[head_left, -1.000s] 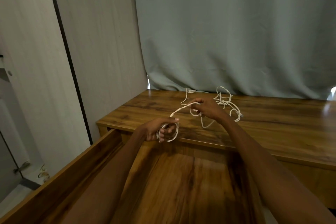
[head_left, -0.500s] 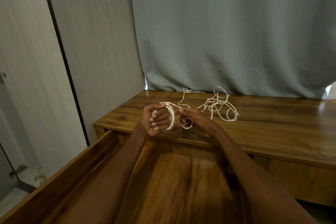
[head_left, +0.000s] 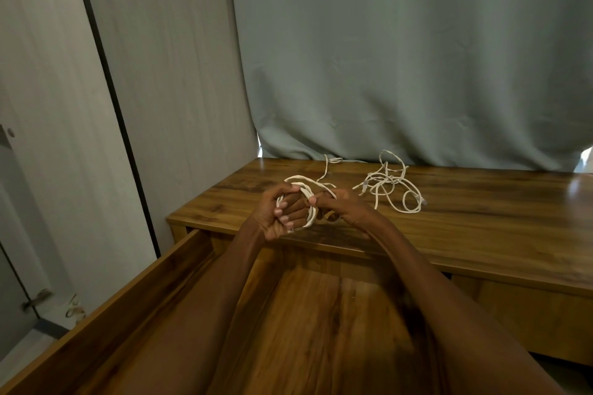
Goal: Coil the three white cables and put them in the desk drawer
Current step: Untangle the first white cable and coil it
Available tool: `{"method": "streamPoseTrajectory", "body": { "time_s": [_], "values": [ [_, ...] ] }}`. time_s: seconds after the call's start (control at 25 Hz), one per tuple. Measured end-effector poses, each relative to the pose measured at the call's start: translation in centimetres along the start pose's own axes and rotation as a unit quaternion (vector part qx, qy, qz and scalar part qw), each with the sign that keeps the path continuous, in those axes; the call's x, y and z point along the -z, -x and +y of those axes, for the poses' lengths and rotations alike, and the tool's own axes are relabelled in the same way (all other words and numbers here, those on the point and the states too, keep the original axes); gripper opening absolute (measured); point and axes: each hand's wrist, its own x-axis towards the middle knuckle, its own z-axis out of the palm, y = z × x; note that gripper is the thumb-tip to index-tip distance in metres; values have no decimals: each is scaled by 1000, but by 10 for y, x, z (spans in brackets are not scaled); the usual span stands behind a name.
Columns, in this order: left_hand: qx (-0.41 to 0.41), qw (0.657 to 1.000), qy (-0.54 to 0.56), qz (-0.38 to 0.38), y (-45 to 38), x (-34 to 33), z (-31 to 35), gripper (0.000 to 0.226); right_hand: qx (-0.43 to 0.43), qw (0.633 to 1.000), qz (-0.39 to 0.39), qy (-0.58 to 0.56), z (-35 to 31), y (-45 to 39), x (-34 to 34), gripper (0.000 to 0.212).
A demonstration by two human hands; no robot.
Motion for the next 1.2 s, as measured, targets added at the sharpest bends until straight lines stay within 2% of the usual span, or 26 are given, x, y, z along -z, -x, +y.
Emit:
{"method": "streamPoseTrajectory", "body": {
  "time_s": [0.12, 0.2, 0.28, 0.36, 0.4, 0.52, 0.64, 0.76, 0.88, 1.0, 1.12, 1.2],
  "values": [
    [-27, 985, -108, 129, -5, 1, -2, 51, 9, 1000, 28, -5, 2, 3, 1, 11],
    [-34, 952, -214, 217, -7, 2, -2, 49, 11, 999, 48, 16, 4, 5, 6, 18],
    [-35, 902, -327, 280, -8, 1, -5, 51, 10, 997, 67, 29, 7, 5, 10, 20],
    [-61, 854, -425, 296, -10, -2, -9, 52, 6, 995, 95, 11, 8, 5, 12, 16],
    [-79, 847, -446, 279, -12, -4, -12, 48, 4, 994, 112, -7, 9, 5, 13, 15],
    [-119, 865, -432, 224, -16, -8, -21, 30, -6, 989, 135, -53, 12, 10, 16, 17],
    [-131, 839, -458, 262, -19, -5, -23, 29, -28, 993, 84, -81, 17, 15, 22, 32],
    [-91, 838, -479, 244, -15, -4, -21, 31, -22, 991, 72, -107, 22, 14, 32, 27],
    [-41, 864, -466, 186, -8, 3, -14, 41, -36, 975, 87, -200, 26, 15, 46, 22],
    [-25, 896, -416, 151, -1, 7, -8, 43, -67, 945, 34, -319, 34, 25, 66, 35],
    [-21, 904, -399, 150, 3, 6, -7, 42, -103, 923, -30, -368, 45, 32, 72, 49],
    [-16, 903, -402, 149, 2, 6, -8, 43, -112, 918, -37, -379, 48, 32, 71, 51]
  ]
}}
